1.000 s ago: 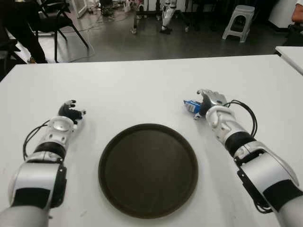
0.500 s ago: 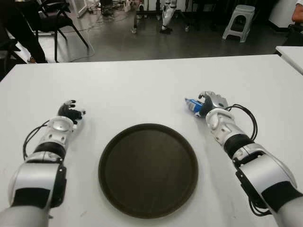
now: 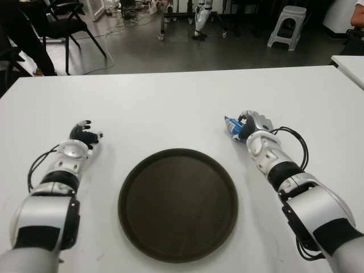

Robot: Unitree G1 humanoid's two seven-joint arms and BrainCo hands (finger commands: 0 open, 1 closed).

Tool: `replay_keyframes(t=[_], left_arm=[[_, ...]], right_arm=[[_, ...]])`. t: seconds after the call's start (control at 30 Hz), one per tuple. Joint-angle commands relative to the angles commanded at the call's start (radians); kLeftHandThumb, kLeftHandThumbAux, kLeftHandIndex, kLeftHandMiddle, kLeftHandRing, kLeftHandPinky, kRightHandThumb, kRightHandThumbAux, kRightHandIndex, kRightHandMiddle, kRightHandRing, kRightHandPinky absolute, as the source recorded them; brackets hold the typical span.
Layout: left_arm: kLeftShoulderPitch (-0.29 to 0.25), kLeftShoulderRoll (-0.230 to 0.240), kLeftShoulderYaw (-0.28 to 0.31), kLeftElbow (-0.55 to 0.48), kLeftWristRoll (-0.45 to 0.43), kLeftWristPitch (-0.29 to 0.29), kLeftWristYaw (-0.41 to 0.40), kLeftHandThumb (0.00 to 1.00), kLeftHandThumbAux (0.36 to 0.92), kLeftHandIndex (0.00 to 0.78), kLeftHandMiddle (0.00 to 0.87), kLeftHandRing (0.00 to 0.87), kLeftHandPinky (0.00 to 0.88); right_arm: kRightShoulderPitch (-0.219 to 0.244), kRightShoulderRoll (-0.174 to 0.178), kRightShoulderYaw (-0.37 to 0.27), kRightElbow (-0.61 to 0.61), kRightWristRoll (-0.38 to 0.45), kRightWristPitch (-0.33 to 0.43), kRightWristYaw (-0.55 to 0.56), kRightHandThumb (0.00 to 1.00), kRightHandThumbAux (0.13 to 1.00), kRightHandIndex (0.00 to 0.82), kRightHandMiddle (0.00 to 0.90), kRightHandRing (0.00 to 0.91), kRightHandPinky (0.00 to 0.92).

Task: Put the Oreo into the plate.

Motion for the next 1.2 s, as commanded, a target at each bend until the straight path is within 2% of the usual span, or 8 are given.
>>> replay_keyframes(t=[0.23, 0.7, 1.2], left_arm=[[0.0, 0.001, 0.0, 0.001, 0.0, 0.001, -0.002, 0.234, 0.788, 0.091, 0.115, 0.129, 0.129], [0.0, 0.0, 0.005, -0.001, -0.004, -0.003, -0.007, 0.216, 0.79, 0.097, 0.114, 0.145, 0.17], [0.0, -0.001, -0.002, -0.002, 0.004, -0.005, -0.002, 0.224, 0.777, 0.087, 0.121, 0.146, 0.153]], right_arm=[[0.001, -0.002, -0.004, -0.004, 0.015, -0.008, 0.01, 0.078, 0.907, 0.707, 0.795, 0.8, 0.787], [-0.003, -0.005, 0.006, 0.001, 0.012, -0.01, 0.007, 0.073, 0.91, 0.697, 0.786, 0.789, 0.77], [-0.002, -0.015, 0.005, 0.004, 0.012, -0.036, 0.002, 0.031, 0.916, 0.703, 0.788, 0.79, 0.776]])
